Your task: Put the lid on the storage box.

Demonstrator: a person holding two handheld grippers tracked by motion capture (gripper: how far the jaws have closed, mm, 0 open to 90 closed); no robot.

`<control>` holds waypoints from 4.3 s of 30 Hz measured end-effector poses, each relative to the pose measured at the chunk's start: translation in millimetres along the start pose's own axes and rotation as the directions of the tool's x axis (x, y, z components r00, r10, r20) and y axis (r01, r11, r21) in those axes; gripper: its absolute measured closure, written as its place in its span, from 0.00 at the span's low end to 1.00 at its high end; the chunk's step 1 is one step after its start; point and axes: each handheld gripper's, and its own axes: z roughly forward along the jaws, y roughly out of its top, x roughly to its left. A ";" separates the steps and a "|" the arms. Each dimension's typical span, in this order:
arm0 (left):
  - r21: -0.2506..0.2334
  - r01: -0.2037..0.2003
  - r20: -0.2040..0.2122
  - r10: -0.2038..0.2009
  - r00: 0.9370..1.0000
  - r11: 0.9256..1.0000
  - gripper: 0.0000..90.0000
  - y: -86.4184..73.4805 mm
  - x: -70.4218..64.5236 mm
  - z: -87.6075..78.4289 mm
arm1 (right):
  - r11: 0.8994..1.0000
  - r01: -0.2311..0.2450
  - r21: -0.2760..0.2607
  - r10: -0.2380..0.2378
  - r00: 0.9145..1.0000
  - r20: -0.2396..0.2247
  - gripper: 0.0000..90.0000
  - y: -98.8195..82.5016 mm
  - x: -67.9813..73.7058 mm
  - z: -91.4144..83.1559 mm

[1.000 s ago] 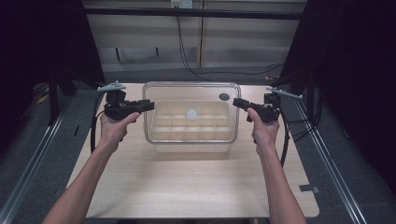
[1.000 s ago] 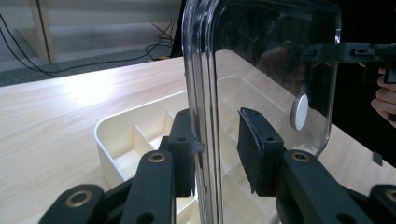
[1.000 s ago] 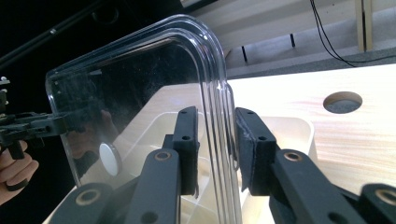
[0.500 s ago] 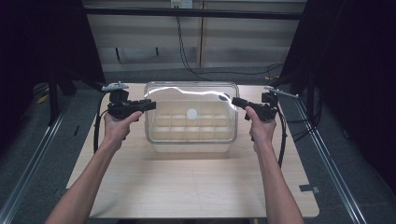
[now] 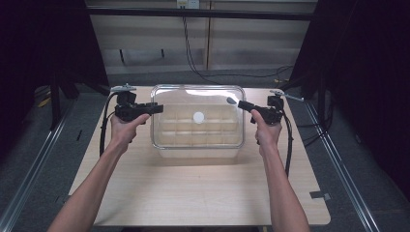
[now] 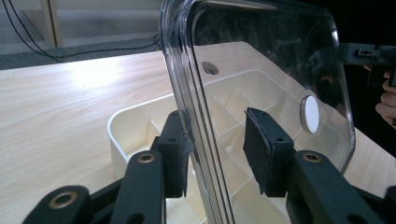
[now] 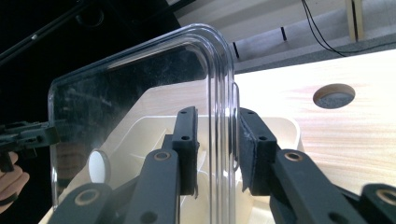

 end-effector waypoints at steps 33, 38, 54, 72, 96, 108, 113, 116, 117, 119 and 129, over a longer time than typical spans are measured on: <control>0.114 0.026 0.012 -0.027 1.000 0.993 0.53 -26.9 22.4 22.7 | 0.995 -0.048 0.086 0.041 0.995 0.087 0.71 -11.0 -17.7 37.8; 0.125 0.059 0.031 -0.063 0.998 0.990 0.53 -31.3 29.4 26.2 | 0.994 -0.051 0.098 0.042 0.994 0.100 0.70 -12.7 -19.2 44.2; 0.146 0.110 0.020 -0.114 0.993 0.983 0.55 -28.3 37.9 37.5 | 0.988 -0.057 0.142 0.037 0.989 0.143 0.65 -14.4 -27.2 53.5; 0.210 0.080 -0.040 -0.073 0.997 0.975 0.51 -34.5 36.4 42.8 | 0.983 -0.052 0.175 0.014 0.978 0.208 0.61 -24.4 -29.7 56.6; 0.197 0.085 -0.002 -0.086 0.996 0.977 0.43 -49.2 23.8 32.1 | 0.979 0.017 0.201 -0.061 0.975 0.214 0.43 -32.1 -13.8 47.7; 0.159 0.036 -0.015 -0.034 0.999 0.987 0.39 -49.4 13.7 14.9 | 0.978 0.107 0.177 -0.139 0.974 0.180 0.40 -23.3 -0.5 15.2; 0.141 -0.008 -0.024 0.011 1.000 0.990 0.42 -54.6 4.9 4.2 | 0.973 0.150 0.173 -0.176 0.973 0.151 0.42 -24.0 7.6 2.4; 0.143 -0.012 -0.023 0.016 1.000 0.990 0.43 -57.4 1.8 -1.2 | 0.969 0.177 0.173 -0.200 0.971 0.128 0.42 -28.1 15.1 -6.0; 0.149 -0.017 -0.031 0.022 0.999 0.989 0.43 -58.0 1.0 -2.9 | 0.968 0.180 0.176 -0.203 0.971 0.125 0.41 -29.5 16.9 -7.9; 0.142 -0.011 -0.029 0.016 0.999 0.990 0.42 -59.9 -0.7 -8.3 | 0.965 0.190 0.181 -0.214 0.970 0.119 0.41 -33.7 20.9 -12.9; 0.123 -0.074 -0.042 0.079 0.996 0.990 0.32 -70.6 -12.8 -38.9 | 0.957 0.240 0.166 -0.261 0.958 0.121 0.36 -53.2 29.5 -48.6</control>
